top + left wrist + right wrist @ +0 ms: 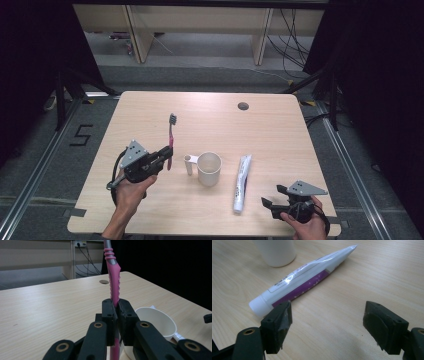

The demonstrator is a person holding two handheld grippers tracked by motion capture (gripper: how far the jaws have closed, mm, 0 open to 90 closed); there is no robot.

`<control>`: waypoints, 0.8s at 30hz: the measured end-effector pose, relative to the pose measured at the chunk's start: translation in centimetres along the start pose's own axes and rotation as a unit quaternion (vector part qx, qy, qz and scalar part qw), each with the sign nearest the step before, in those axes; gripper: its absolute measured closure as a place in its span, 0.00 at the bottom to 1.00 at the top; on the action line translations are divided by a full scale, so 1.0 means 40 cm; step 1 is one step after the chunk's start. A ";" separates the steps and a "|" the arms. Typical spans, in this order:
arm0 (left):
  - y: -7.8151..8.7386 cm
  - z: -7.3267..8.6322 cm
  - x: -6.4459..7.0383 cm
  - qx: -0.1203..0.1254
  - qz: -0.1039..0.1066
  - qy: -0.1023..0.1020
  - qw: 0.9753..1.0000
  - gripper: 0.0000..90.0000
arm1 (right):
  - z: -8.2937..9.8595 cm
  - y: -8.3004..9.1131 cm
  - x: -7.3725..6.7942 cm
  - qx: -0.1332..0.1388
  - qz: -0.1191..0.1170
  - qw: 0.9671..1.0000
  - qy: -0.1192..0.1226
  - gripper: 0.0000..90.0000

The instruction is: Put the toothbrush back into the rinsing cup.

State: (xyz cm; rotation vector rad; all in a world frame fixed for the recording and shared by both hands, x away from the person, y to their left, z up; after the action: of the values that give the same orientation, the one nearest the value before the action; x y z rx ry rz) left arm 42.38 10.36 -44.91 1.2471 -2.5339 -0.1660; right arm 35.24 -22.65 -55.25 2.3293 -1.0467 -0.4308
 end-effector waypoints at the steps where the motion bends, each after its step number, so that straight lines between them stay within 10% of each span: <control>1: -0.001 -0.001 0.004 0.002 0.003 0.000 1.000 0.93 | 0.000 0.000 0.000 0.000 0.000 1.000 0.000 0.27; 24: -0.100 -0.060 0.051 0.044 0.011 -0.022 0.999 0.93 | 0.000 -0.002 0.001 0.002 0.001 1.000 0.001 0.27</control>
State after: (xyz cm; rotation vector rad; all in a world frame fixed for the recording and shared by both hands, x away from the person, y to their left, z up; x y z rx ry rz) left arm 45.03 6.36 -43.15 1.2597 -2.6178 -0.0778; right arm 35.30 -22.63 -55.31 2.3317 -1.0516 -0.4262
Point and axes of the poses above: each handheld gripper's, and its own axes: y roughly backward along the jaws, z roughly out of its underside, x roughly to its right, the point moved 10 cm from there along -y, roughly forward along the jaws, and after that the axes turned 5 degrees about y, right-handed, at the moved point
